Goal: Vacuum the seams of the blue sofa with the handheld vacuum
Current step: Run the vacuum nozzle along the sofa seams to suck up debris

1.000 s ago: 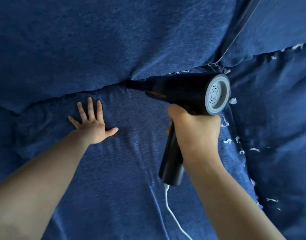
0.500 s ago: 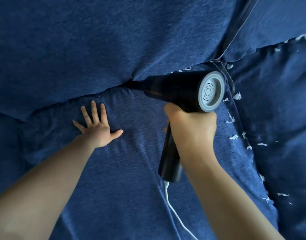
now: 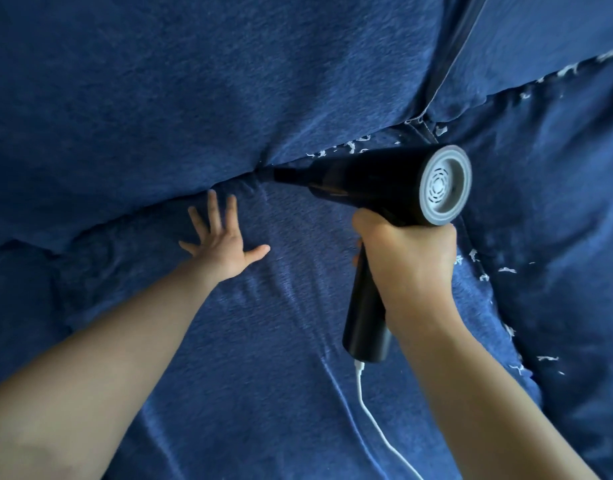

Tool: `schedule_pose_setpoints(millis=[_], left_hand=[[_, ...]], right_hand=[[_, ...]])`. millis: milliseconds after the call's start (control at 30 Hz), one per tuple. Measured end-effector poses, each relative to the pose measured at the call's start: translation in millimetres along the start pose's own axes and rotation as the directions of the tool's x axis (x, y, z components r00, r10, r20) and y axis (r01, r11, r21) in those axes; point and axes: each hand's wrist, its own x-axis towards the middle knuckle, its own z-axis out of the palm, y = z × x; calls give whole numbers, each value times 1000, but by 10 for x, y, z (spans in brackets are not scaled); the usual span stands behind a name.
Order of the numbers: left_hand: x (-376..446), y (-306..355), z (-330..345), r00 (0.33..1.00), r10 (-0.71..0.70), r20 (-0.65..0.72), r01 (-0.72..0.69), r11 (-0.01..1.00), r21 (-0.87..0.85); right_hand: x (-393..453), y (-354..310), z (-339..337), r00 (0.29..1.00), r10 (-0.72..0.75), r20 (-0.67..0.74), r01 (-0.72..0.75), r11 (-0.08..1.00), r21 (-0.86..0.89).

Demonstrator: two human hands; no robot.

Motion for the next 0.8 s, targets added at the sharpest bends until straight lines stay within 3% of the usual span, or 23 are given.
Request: schedule_pose_setpoints(millis=[67,200,500,800], left_hand=[[15,178,36,998,45,37,-45,999,18],[45,383,163,997,-3,74,-3,997,82],[46,394,172,995,-44,85,35,994,101],[55,415,168,991,-76,107,64,992,112]], right_hand=[[15,-6,-26,1000,-4,-4,4,1000,2],[32,-53,71,1000,0,20,0,1000,-5],[-51,-66,-52,998,-62,32,61,998,31],[-8,-45,68,998,-23,62,17,994,104]])
